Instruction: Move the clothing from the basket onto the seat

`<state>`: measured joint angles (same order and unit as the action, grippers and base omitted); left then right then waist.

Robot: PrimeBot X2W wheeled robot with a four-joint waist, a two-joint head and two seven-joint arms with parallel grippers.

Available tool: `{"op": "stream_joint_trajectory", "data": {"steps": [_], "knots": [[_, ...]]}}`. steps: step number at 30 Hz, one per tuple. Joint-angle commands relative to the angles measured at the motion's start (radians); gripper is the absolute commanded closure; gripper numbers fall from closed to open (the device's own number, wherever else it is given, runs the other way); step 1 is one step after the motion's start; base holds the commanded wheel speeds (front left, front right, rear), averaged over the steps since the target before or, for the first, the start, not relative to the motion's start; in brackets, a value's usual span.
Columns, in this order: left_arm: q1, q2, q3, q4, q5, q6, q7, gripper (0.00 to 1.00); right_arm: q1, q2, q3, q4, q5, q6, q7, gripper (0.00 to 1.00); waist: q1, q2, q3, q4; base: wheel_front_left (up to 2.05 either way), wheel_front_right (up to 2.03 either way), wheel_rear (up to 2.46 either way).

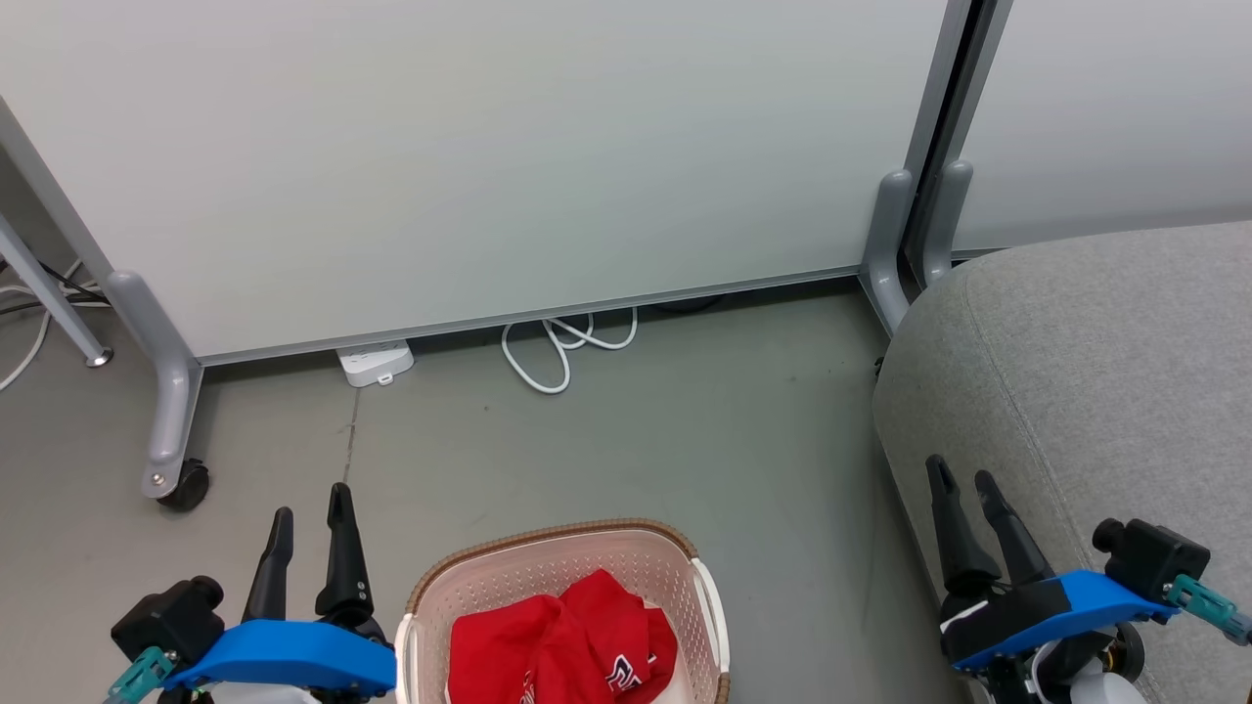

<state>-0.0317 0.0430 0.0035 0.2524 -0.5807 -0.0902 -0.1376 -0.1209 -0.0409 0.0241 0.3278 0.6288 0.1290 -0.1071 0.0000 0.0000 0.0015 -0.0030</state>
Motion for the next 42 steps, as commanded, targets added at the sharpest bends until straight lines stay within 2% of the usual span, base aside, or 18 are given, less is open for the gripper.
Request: {"op": "stream_joint_trajectory", "data": {"steps": [1,12,42], "knots": [[-0.006,0.008,-0.003,-0.006,0.026,-0.005,-0.010,0.00,-0.024,-0.008,0.003,-0.006,-0.029,0.002,-0.008,0.00,0.0000,0.0000,0.000,0.000,0.00,0.00,0.00],[-0.007,0.008,-0.007,0.014,0.128,-0.006,-0.037,0.00,-0.027,-0.009,0.011,-0.003,-0.139,0.002,-0.024,0.00,0.0000,0.0000,-0.002,-0.001,0.00,0.00,0.00],[-0.009,0.009,-0.022,0.059,0.293,-0.001,-0.100,0.00,-0.039,-0.011,0.030,0.012,-0.380,0.002,-0.063,0.00,0.0000,0.0000,-0.006,-0.008,0.00,0.00,0.00]]}}
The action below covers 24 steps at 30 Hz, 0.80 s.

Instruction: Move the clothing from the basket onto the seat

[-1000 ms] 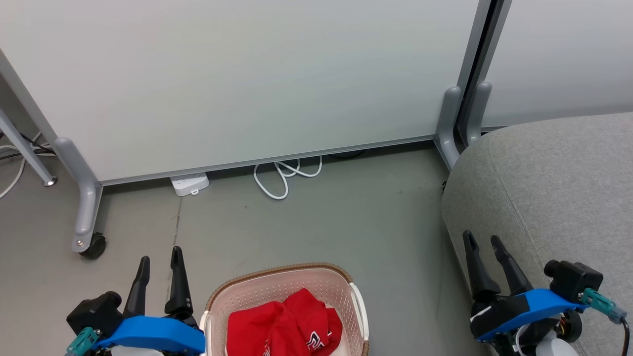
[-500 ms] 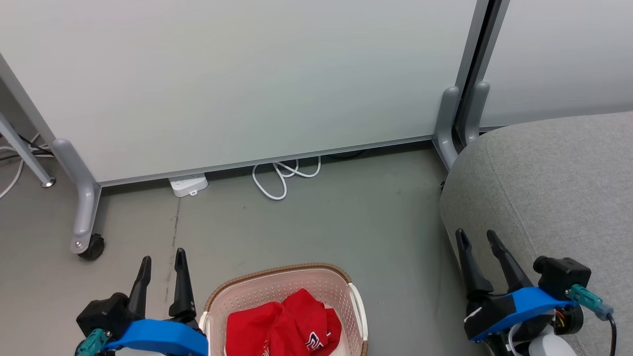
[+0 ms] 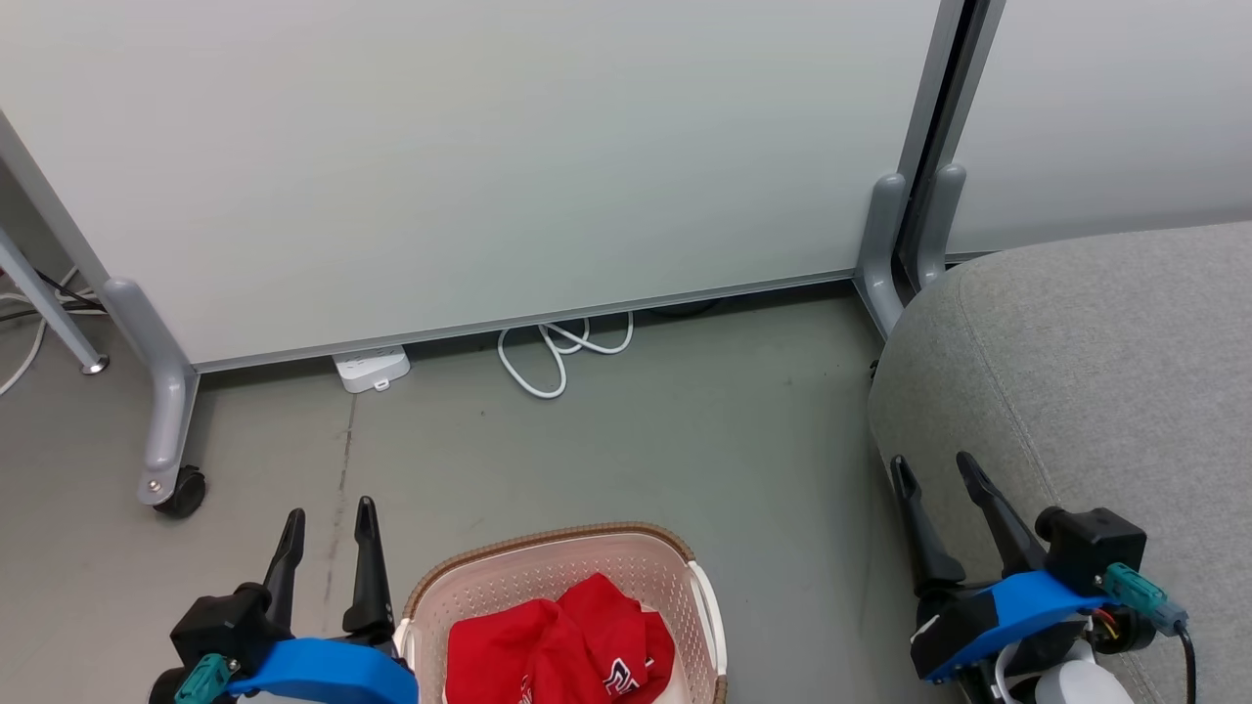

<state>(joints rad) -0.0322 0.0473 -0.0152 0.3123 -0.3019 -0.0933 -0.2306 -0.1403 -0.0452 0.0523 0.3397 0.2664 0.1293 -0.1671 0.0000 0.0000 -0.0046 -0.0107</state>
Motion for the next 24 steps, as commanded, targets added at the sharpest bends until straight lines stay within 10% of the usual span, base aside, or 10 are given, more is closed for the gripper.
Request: {"op": "stream_joint_trajectory", "data": {"steps": [1,24], "knots": [[-0.008,0.005,-0.004,0.001,0.019,0.003,-0.009,0.00,-0.021,-0.007,0.003,0.001,-0.025,0.002,-0.005,0.00,0.0000,0.0000,0.000,0.000,0.00,0.00,0.00],[-0.001,0.005,-0.009,0.011,0.096,0.006,-0.036,0.00,-0.019,-0.008,0.017,0.010,-0.120,0.002,-0.029,0.00,0.0000,0.0000,-0.005,0.005,0.00,0.00,0.00]]}}
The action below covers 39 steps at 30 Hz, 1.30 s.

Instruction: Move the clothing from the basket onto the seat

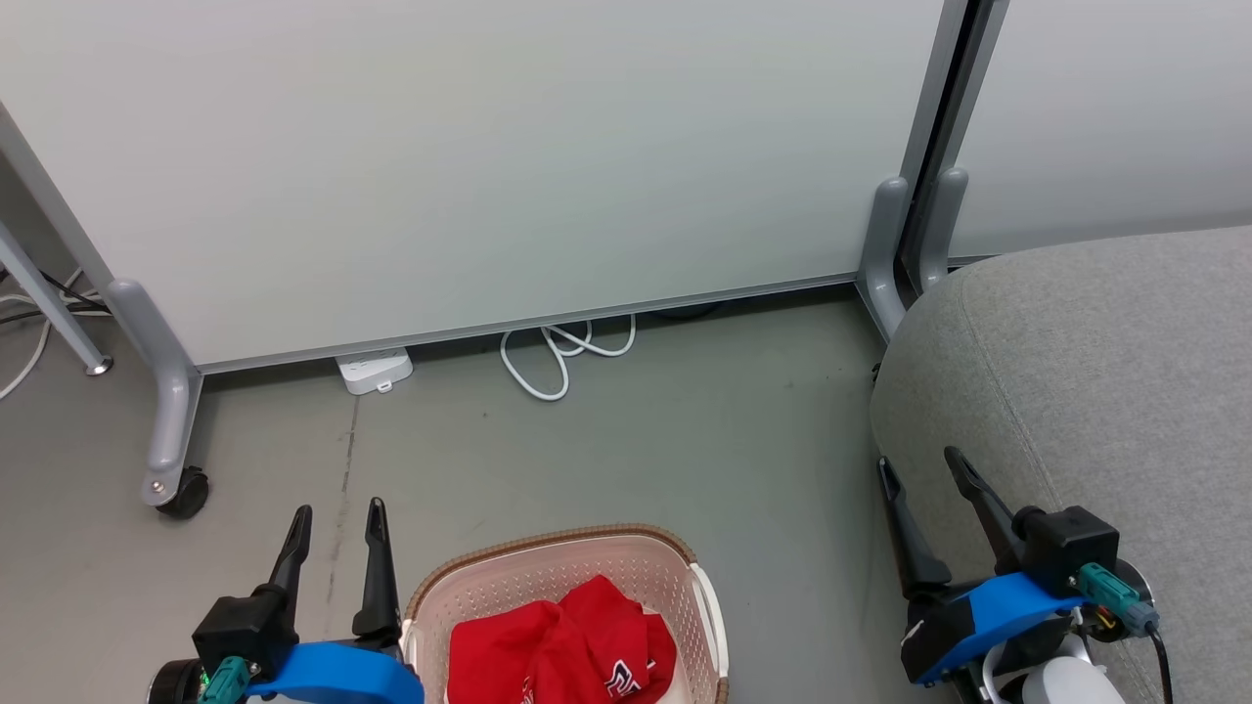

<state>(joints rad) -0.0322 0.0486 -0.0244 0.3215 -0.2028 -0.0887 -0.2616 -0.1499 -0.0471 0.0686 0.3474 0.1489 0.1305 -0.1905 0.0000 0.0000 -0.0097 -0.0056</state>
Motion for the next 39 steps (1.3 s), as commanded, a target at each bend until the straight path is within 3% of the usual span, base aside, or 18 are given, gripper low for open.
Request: {"op": "stream_joint_trajectory", "data": {"steps": [1,12,18,28,39], "knots": [[-0.001,0.003,0.001,0.001,-0.004,0.001,-0.005,0.00,-0.010,-0.006,0.000,0.002,-0.003,0.000,-0.006,0.00,0.0000,0.0000,0.000,-0.001,0.00,0.00,0.00],[0.004,0.003,0.001,0.002,-0.006,-0.004,-0.005,0.00,-0.013,-0.006,0.003,-0.004,0.001,0.000,-0.007,0.00,0.0000,0.0000,0.013,-0.007,0.00,0.00,0.00],[-0.026,0.003,-0.008,0.013,0.000,-0.007,-0.005,0.00,-0.043,-0.006,0.013,-0.030,-0.005,0.000,-0.007,0.00,0.0000,0.0000,0.082,-0.024,0.00,0.00,0.00],[-0.152,0.014,-0.029,0.113,-0.020,-0.026,-0.005,0.00,-0.162,-0.005,0.033,-0.102,-0.006,0.000,-0.018,0.00,0.0000,0.0000,0.329,-0.095,0.00,0.00,0.00],[-0.384,0.064,-0.101,0.364,-0.053,-0.042,0.016,0.00,-0.282,-0.004,0.089,-0.140,0.025,0.000,-0.048,0.00,0.0000,0.0000,0.593,-0.201,0.00,0.00,0.00]]}}
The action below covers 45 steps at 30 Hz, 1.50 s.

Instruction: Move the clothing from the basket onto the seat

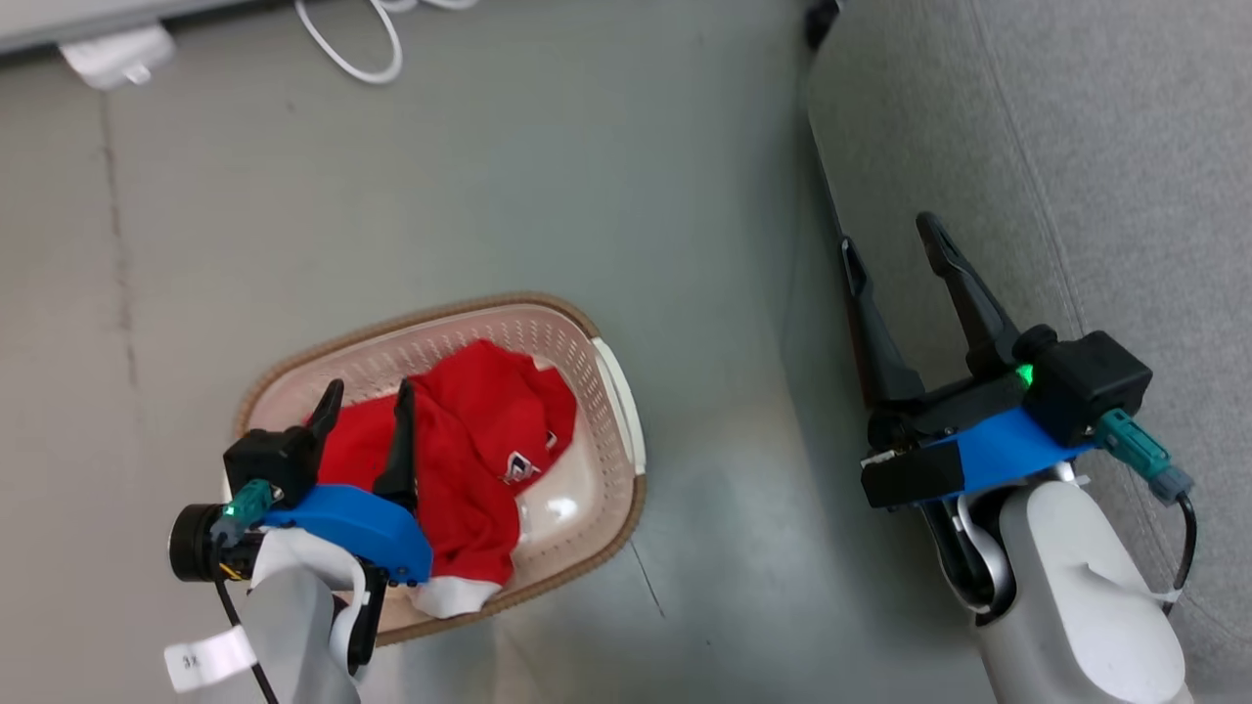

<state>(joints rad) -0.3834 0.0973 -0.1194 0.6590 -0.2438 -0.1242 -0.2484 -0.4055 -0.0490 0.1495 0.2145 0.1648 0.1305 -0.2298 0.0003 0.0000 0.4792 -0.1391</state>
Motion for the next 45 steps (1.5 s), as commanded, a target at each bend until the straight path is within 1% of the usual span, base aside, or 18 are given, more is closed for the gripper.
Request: {"op": "stream_joint_trajectory", "data": {"steps": [1,7,10,16,19,22,27,28,29,45], "knots": [[-0.032,0.015,-0.006,0.027,-0.012,-0.007,0.003,0.00,-0.026,-0.002,0.008,-0.007,0.009,0.000,-0.009,0.00,-0.0003,0.0000,0.104,-0.067,0.00,0.00,0.00],[-0.118,0.051,-0.038,0.167,-0.055,-0.007,0.025,0.00,-0.055,-0.002,0.035,-0.017,0.035,0.000,-0.023,0.00,-0.0003,0.0000,0.197,-0.118,0.00,0.00,0.00],[-0.152,0.077,-0.046,0.225,-0.066,-0.006,0.035,0.00,-0.060,-0.002,0.039,-0.018,0.041,0.000,-0.029,0.00,-0.0003,0.0000,0.234,-0.135,0.00,0.00,0.00],[-0.209,0.108,-0.048,0.329,-0.082,-0.006,0.069,0.00,-0.072,-0.002,0.049,-0.025,0.058,0.000,-0.036,0.00,-0.0003,0.0000,0.293,-0.159,0.00,0.00,0.00],[-0.234,0.119,-0.046,0.372,-0.097,-0.006,0.099,0.00,-0.077,-0.002,0.057,-0.029,0.067,0.000,-0.037,0.00,-0.0003,0.0000,0.318,-0.170,0.00,0.00,0.00],[-0.257,0.125,-0.041,0.423,-0.105,0.017,0.145,0.00,-0.082,-0.002,0.062,-0.040,0.076,0.000,-0.037,0.00,-0.0003,0.0000,0.331,-0.176,0.00,0.00,0.00],[-0.284,0.120,-0.033,0.479,-0.125,0.028,0.191,0.00,-0.078,-0.002,0.065,-0.051,0.084,0.000,-0.037,0.00,-0.0003,0.0000,0.341,-0.183,0.00,0.00,0.00],[-0.290,0.120,-0.036,0.485,-0.124,0.027,0.192,0.60,-0.078,-0.002,0.065,-0.052,0.084,0.000,-0.037,0.00,-0.0003,0.0000,0.341,-0.184,0.00,0.00,0.00],[-0.294,0.120,-0.037,0.491,-0.125,0.027,0.192,1.00,-0.078,-0.002,0.064,-0.052,0.084,0.000,-0.037,0.00,-0.0003,0.0000,0.341,-0.184,0.00,0.00,0.00],[-0.312,0.098,-0.065,0.552,-0.153,0.002,0.164,1.00,-0.083,-0.002,0.052,-0.044,0.060,0.000,-0.037,0.00,-0.0003,0.0000,0.318,-0.170,0.00,0.00,0.00]]}}
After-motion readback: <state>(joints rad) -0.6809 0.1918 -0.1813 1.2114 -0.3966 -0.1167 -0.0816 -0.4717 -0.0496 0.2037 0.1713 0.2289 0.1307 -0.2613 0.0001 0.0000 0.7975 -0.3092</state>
